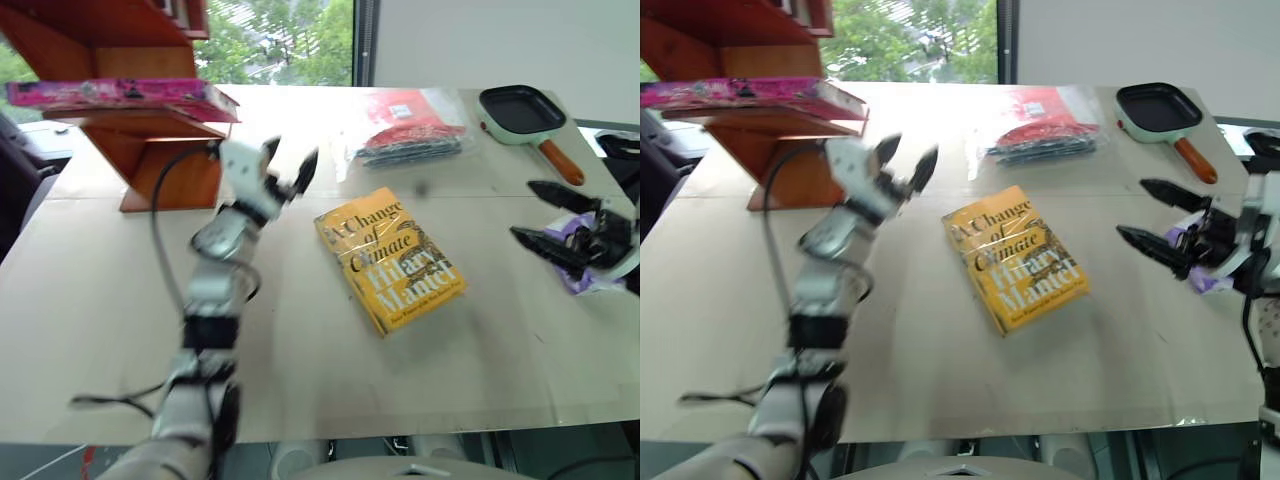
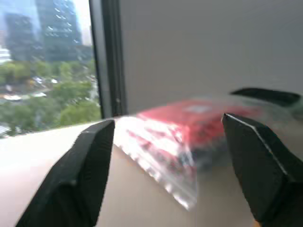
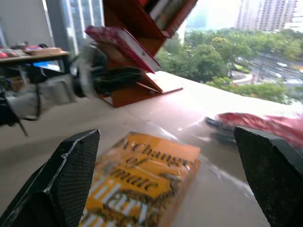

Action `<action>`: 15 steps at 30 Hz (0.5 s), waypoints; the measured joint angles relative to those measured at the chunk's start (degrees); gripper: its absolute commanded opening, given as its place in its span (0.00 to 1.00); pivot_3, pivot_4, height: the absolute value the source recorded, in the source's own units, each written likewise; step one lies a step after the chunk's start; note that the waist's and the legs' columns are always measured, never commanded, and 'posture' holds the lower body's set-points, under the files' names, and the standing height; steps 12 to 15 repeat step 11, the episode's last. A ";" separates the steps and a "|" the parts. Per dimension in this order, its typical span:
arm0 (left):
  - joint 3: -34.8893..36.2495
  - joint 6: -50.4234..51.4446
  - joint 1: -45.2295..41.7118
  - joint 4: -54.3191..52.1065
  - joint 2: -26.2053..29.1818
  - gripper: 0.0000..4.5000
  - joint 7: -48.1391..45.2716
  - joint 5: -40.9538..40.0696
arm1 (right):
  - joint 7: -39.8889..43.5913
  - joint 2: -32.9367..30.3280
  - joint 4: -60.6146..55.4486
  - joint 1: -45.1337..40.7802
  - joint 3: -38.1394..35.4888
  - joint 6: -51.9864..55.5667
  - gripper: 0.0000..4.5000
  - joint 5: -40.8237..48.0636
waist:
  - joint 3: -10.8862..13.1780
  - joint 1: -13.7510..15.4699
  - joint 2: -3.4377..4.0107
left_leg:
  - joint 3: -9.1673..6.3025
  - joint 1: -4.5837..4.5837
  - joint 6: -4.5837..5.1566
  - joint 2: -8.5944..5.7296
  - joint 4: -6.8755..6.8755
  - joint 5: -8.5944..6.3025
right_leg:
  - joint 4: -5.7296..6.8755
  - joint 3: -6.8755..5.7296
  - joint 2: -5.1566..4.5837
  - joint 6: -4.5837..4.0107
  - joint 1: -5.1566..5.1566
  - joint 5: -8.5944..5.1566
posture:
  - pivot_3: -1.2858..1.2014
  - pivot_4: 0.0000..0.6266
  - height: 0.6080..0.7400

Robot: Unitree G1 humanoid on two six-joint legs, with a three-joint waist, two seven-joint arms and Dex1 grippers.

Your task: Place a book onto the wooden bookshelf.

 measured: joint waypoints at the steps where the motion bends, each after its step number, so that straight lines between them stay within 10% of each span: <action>1: 0.44 2.46 3.90 -3.05 2.02 0.99 -1.73 -1.72 | -0.44 0.56 0.93 1.34 0.07 -1.00 1.00 -1.11 | 0.01 -0.10 0.02 | -0.02 0.02 -0.01 0.01 -0.02 0.00 | -0.02 0.07 0.02 0.00 -0.01 0.00 | 0.52 0.24 1.00; 7: 5.65 13.72 36.33 -24.58 11.89 0.99 -6.48 -6.29 | -2.84 1.26 6.36 10.62 2.19 -10.30 1.00 -12.30 | -0.07 1.53 0.17 | -0.13 0.22 0.10 -0.13 -0.09 -0.11 | -0.06 -0.14 -0.37 -0.03 0.18 0.00 | 0.52 0.24 1.00; 15: 6.23 15.92 42.92 -30.77 11.00 0.99 -3.74 -5.25 | -3.90 3.08 8.21 14.51 3.77 -15.43 1.00 -16.08 | -0.11 2.34 0.28 | -0.19 0.81 0.17 -0.14 -0.09 -0.14 | -0.08 -0.23 -0.51 -0.34 0.80 -0.10 | 0.52 0.24 1.00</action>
